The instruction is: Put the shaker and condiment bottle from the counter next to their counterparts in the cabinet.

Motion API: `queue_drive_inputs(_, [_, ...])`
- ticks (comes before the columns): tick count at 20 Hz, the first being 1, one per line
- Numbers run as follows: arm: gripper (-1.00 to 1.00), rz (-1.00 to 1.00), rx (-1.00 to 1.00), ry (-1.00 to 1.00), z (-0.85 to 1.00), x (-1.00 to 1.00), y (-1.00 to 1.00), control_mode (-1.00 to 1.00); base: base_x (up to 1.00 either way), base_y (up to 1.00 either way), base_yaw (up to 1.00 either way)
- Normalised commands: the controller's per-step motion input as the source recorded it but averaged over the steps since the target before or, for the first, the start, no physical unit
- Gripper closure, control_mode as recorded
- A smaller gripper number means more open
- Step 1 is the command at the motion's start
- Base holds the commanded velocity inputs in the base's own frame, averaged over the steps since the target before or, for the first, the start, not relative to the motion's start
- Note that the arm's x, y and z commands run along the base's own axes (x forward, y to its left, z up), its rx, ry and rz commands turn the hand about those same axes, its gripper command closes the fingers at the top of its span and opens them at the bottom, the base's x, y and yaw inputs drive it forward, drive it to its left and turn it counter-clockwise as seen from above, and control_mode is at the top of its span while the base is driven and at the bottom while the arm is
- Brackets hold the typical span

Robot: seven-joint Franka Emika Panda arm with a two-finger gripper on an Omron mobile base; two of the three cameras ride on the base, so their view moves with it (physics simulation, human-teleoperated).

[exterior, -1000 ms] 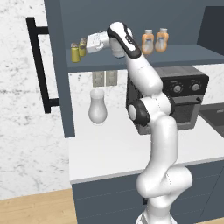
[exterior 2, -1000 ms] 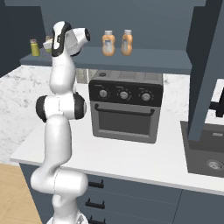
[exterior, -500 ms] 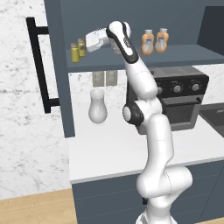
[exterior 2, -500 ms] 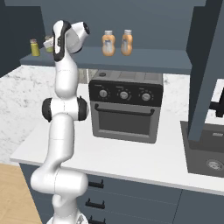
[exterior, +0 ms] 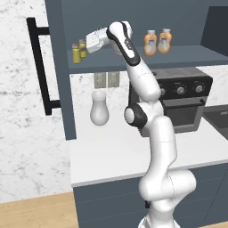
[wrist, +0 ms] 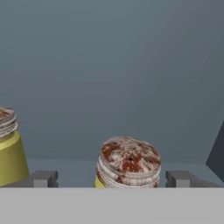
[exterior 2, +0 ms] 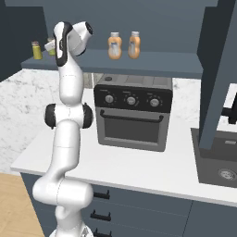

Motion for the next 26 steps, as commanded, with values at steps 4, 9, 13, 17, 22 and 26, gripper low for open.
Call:
queue_drive_inputs(4, [-1.0, 0.0, 0.0, 0.0, 0.0, 0.0, -0.18, -1.0, 0.0, 0.0, 0.0])
queue_drive_inputs(9, [-1.0, 0.0, 0.0, 0.0, 0.0, 0.0, -0.42, -1.0, 0.0, 0.0, 0.0])
queue_drive_inputs(13, [-1.0, 0.0, 0.0, 0.0, 0.0, 0.0, -0.45, -1.0, 0.0, 0.0, 0.0])
queue_drive_inputs(17, [-1.0, -0.04, 0.02, -0.02, 0.0, -0.44, -0.49, -1.0, 0.0, 0.0, 0.0])
queue_drive_inputs(22, [-1.0, -0.26, 0.11, -0.06, 0.0, -0.99, -0.26, -1.0, 0.0, 0.0, 0.0])
queue_drive_inputs(26, [-1.0, -0.39, 0.22, -0.1, 0.0, -1.0, -0.38, -1.0, 0.0, 0.0, 0.0])
